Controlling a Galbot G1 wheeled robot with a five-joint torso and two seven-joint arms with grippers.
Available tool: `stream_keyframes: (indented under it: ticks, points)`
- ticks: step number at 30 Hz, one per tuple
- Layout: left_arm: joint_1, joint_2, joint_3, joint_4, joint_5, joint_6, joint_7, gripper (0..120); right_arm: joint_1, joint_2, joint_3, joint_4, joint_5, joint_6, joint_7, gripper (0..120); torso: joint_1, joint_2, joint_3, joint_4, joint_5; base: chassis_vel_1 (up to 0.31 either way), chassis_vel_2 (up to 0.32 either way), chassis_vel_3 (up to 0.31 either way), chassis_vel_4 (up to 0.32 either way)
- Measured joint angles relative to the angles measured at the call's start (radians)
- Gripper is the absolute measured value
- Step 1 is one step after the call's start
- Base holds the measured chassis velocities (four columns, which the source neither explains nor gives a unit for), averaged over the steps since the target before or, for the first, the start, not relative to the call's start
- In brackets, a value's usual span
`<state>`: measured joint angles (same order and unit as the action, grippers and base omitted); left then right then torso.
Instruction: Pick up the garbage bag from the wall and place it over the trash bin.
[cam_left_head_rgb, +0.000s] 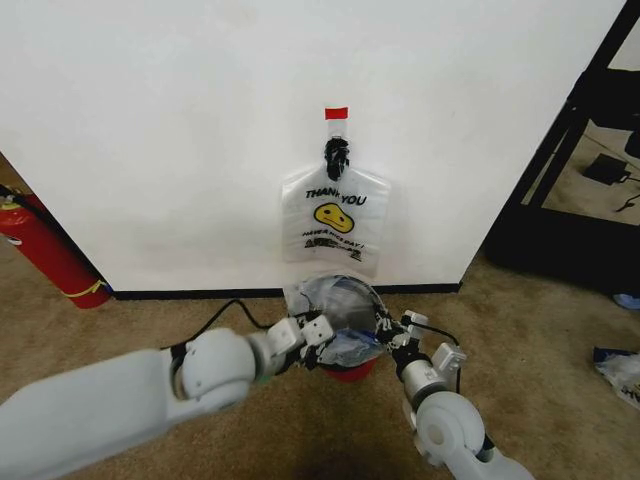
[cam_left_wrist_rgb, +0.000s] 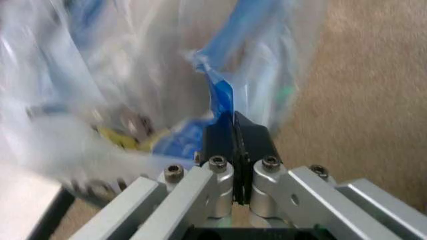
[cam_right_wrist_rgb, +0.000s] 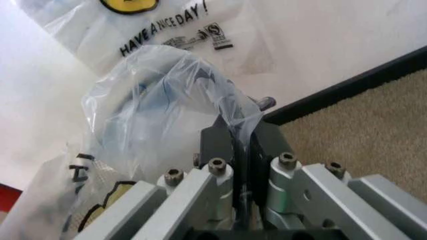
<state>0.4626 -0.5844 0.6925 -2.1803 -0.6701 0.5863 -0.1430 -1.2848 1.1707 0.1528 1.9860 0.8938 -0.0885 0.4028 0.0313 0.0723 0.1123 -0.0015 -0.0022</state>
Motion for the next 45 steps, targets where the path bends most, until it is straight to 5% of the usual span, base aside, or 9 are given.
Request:
stream_keyframes:
  ticks: [9, 14, 19, 25, 32, 45]
  points:
    - [0.293, 0.04, -0.167, -0.039, 0.123, -0.058, -0.005, 0, 0.002, 0.014, 0.01, 0.016, 0.075, -0.009, 0.036, 1, 0.0, 0.0, 0.0, -0.0001, 0.0003, 0.0, 0.0, 0.0, 0.0]
    - [0.363, 0.031, -0.187, -0.031, 0.17, -0.076, -0.004, 0, -0.001, 0.022, 0.021, 0.021, 0.115, -0.016, 0.055, 1, 0.0, 0.0, 0.0, 0.0001, 0.0004, 0.0, 0.0, 0.0, 0.0]
    - [0.378, 0.008, -0.194, 0.002, 0.183, -0.088, -0.003, 0, -0.008, 0.023, 0.03, 0.031, 0.145, -0.028, 0.063, 1, 0.0, 0.0, 0.0, -0.0001, 0.0004, 0.0, 0.0, 0.0, 0.0]
    - [0.386, -0.057, -0.2, 0.141, 0.237, -0.135, -0.002, 0, -0.023, 0.01, 0.052, 0.064, 0.179, -0.038, 0.075, 1, 0.0, 0.0, 0.0, -0.0001, 0.0005, 0.0, 0.0, 0.0, 0.0]
    - [0.399, -0.069, -0.213, 0.163, 0.25, -0.152, -0.017, 0, -0.027, 0.003, 0.057, 0.065, 0.174, -0.037, 0.068, 1, 0.0, 0.0, 0.0, -0.0001, 0.0003, 0.0, 0.0, 0.0, 0.0]
    - [0.539, 0.045, -0.337, -0.038, 0.295, -0.102, -0.109, 43, -0.011, 0.009, 0.046, 0.028, 0.131, -0.021, 0.044, 1, 0.0, 0.0, 0.0, 0.0, 0.0002, 0.0, 0.0, 0.0, 0.0]
